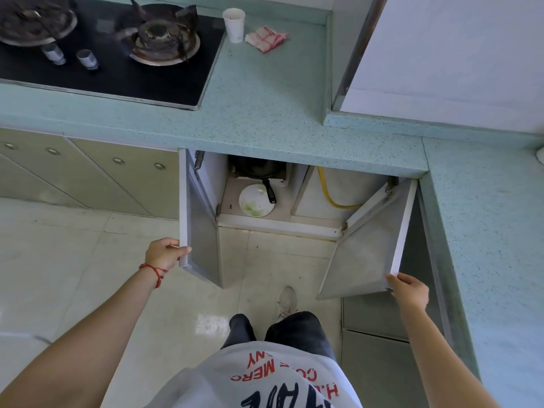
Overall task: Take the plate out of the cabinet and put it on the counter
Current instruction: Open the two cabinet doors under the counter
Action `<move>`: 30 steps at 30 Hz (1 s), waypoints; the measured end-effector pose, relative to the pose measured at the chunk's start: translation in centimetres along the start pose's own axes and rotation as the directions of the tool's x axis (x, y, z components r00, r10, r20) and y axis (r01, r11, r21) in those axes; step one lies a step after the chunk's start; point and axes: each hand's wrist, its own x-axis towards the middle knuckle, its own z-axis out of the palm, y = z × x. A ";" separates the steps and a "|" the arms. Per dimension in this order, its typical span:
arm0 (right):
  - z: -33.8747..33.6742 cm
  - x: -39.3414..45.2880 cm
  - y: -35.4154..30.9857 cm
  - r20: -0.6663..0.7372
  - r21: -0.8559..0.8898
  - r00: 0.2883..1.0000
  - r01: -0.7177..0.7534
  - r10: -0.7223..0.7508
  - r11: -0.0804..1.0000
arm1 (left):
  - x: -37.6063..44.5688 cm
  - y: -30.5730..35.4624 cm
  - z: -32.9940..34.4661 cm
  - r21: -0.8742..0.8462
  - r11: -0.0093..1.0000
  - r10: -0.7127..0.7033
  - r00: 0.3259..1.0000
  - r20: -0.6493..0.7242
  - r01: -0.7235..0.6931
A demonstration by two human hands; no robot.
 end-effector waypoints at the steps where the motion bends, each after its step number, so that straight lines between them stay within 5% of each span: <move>1: -0.3 0.0 0.1 -0.012 -0.001 1.000 -0.005 0.005 1.000 | 0.0 -0.1 0.0 0.013 1.000 0.005 1.000 -0.007 -0.005; 19: -1.8 -2.3 1.7 -0.157 -0.171 0.985 0.044 -0.071 0.984 | -1.9 -0.4 -1.2 0.405 0.898 0.226 0.970 -0.084 -0.175; 23: -0.8 -4.4 2.1 -0.156 -0.175 0.984 0.054 -0.082 0.983 | -3.2 -1.5 -1.3 0.614 0.742 0.357 0.934 -0.024 -0.268; 30: 4.2 -10.5 3.3 0.193 -0.213 0.931 0.346 -0.308 0.914 | -6.9 -1.9 1.9 0.609 0.592 0.525 0.826 0.207 -0.528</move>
